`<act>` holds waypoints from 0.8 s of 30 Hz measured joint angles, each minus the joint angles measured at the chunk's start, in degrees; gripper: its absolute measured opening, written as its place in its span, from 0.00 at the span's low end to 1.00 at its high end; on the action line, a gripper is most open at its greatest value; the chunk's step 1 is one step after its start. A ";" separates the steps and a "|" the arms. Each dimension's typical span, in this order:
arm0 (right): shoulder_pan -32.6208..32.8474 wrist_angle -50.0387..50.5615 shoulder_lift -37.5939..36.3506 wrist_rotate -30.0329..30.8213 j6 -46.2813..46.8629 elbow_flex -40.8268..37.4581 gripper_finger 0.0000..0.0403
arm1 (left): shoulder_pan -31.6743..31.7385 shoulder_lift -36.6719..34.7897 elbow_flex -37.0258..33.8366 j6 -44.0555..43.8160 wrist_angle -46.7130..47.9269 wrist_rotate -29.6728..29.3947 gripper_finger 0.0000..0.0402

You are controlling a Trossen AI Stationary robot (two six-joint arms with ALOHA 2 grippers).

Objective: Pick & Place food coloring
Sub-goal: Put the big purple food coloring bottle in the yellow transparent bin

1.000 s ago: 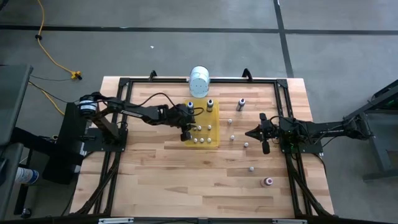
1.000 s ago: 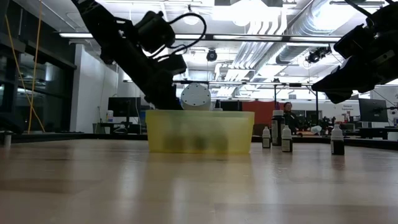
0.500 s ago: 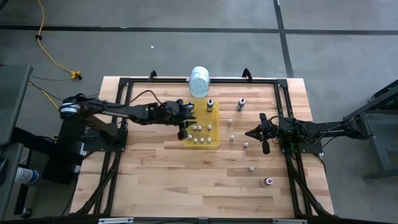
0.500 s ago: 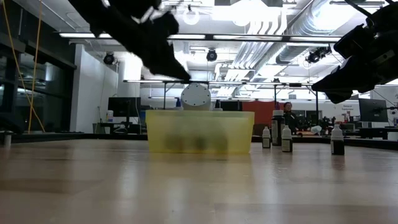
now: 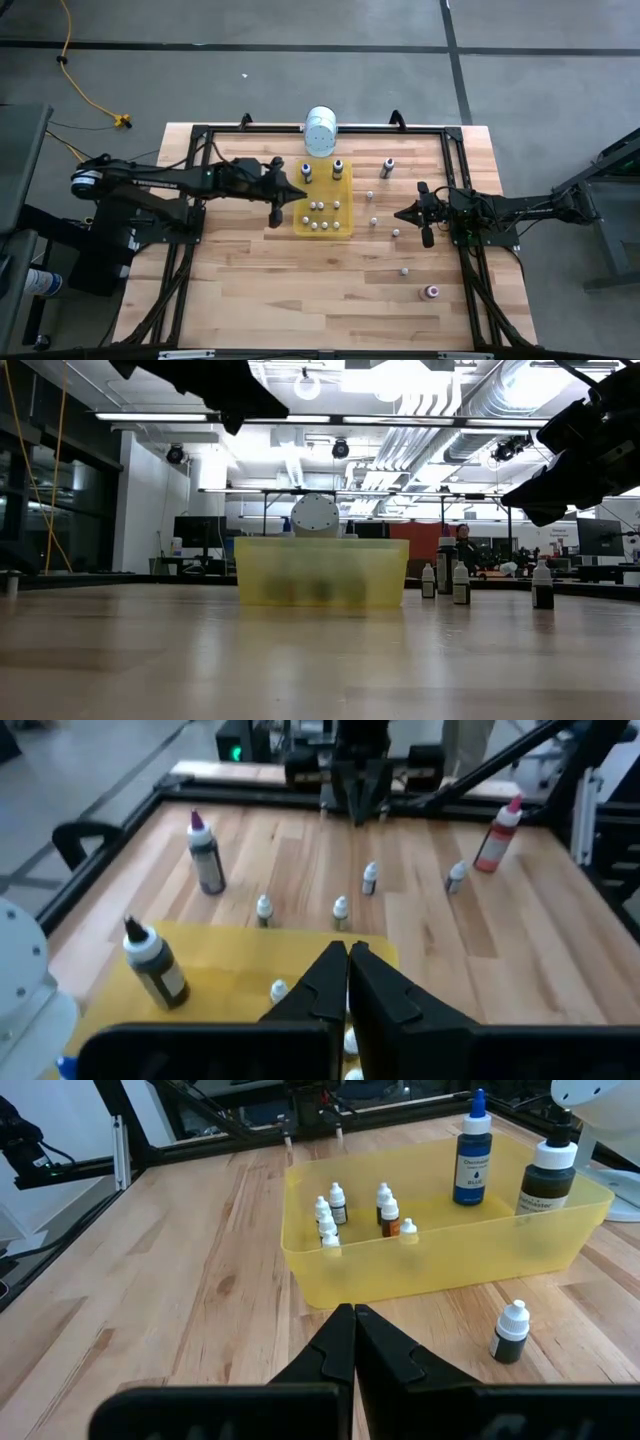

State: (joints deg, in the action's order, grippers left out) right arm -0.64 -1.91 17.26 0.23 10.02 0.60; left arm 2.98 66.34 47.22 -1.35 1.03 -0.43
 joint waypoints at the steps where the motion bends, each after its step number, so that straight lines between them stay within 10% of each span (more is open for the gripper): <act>1: 0.00 0.00 0.00 0.00 0.00 0.00 0.00 | 0.00 -0.49 0.00 0.41 -0.12 0.07 0.01; 24: 0.00 -0.01 0.00 0.00 0.00 0.00 0.00 | 6.46 -39.68 -31.78 -3.45 -18.86 6.17 0.00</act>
State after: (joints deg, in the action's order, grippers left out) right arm -0.64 -1.92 17.26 0.23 10.02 0.60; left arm 9.44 26.66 15.44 -4.80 -17.82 5.74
